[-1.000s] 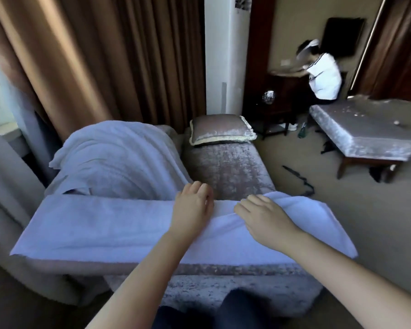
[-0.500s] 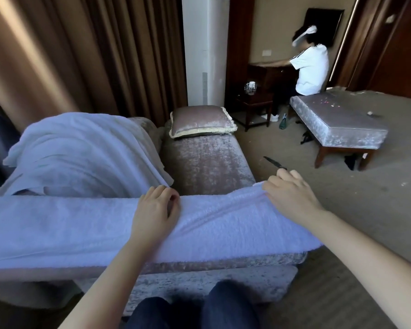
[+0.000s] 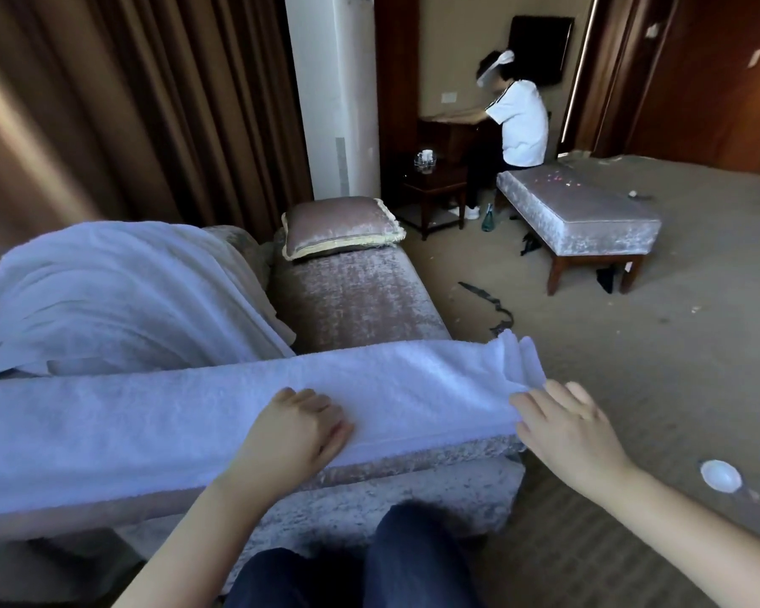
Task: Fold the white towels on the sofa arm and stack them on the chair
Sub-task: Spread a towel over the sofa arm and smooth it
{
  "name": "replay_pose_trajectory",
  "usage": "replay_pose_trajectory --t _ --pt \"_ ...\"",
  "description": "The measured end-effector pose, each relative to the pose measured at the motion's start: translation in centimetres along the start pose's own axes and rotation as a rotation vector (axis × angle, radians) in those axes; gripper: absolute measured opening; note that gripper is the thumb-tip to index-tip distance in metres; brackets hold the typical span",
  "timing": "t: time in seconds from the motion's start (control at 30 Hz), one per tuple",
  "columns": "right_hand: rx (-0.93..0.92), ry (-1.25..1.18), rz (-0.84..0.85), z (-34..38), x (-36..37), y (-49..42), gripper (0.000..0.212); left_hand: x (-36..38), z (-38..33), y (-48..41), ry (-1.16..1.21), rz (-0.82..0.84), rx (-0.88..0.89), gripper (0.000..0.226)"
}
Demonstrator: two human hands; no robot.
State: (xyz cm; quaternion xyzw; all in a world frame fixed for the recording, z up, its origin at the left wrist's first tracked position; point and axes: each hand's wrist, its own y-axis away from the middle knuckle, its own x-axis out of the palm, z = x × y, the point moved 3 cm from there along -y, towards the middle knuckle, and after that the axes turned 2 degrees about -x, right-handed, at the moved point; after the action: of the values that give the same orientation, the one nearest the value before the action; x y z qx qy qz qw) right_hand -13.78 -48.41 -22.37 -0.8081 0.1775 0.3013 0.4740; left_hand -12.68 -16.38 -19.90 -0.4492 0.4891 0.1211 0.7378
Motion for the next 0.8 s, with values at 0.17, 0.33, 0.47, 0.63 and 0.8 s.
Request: replay_pose_trajectory --t 0.17,0.33,0.47,0.63,0.8 --pt "0.037 -0.137 0.158 1.8 1.1 2.5 0.009 -0.1 -0.2 -0.9 0.000 -0.022 -0.060 0.032" --pt "0.086 -0.468 -0.128 -2.1 -1.6 -0.3 0.032 1.4 -1.4 -5.3 0.018 -0.052 -0.084 0.031" --pt "0.316 -0.623 0.014 -7.9 -0.5 -3.6 0.036 3.5 -3.4 -9.2 0.023 -0.077 -0.079 0.026" --pt "0.242 -0.808 0.488 -9.7 3.0 -4.4 0.071 6.8 -4.1 -10.0 0.029 -0.076 -0.226 0.015" --pt "0.145 -0.831 0.644 -9.5 5.1 -5.8 0.062 7.3 -4.0 -9.5 0.048 -0.035 -0.296 0.025"
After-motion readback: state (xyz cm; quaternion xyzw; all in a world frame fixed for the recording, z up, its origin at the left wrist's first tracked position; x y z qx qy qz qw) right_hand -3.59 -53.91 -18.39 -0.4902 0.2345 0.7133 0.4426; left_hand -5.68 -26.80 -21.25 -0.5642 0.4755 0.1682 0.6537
